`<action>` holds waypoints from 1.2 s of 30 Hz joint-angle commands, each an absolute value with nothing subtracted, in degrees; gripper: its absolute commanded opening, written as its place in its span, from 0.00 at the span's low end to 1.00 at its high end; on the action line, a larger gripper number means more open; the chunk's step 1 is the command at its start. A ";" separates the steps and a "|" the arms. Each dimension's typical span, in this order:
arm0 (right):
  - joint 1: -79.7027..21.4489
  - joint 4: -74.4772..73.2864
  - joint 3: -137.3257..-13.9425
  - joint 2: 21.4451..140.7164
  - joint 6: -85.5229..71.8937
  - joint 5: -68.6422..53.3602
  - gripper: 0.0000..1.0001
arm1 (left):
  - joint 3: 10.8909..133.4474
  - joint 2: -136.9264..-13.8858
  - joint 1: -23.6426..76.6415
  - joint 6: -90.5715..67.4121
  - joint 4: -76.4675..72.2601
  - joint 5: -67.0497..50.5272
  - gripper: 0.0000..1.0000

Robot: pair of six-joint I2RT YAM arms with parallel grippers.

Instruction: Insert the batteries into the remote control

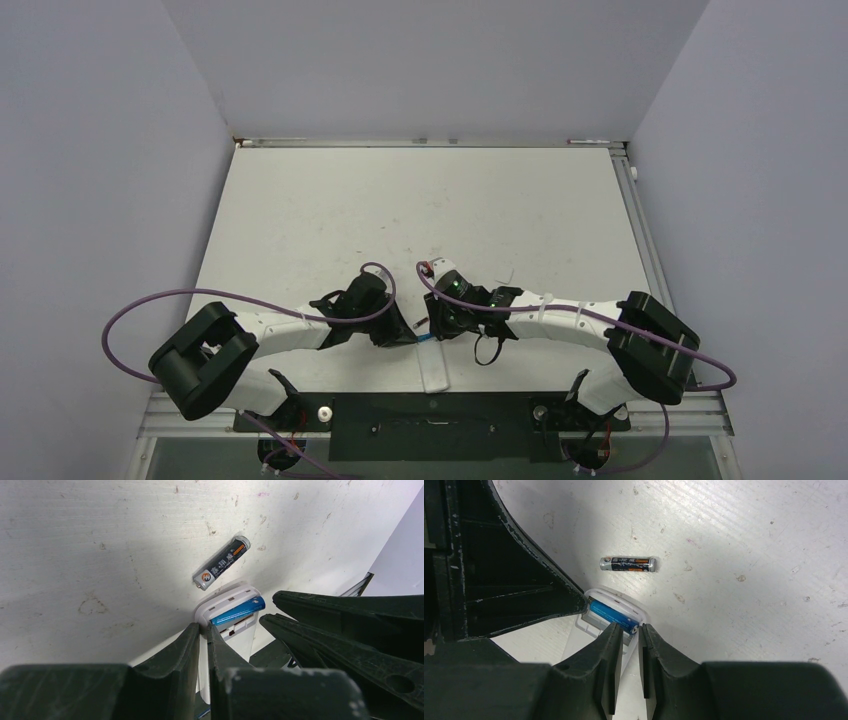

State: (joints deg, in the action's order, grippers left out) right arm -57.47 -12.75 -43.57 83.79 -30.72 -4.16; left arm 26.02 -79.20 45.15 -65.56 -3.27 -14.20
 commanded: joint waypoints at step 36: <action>-58.71 -10.46 -45.51 87.24 -31.46 -7.47 0.09 | 27.77 -79.62 45.00 -64.34 -4.34 -14.69 0.07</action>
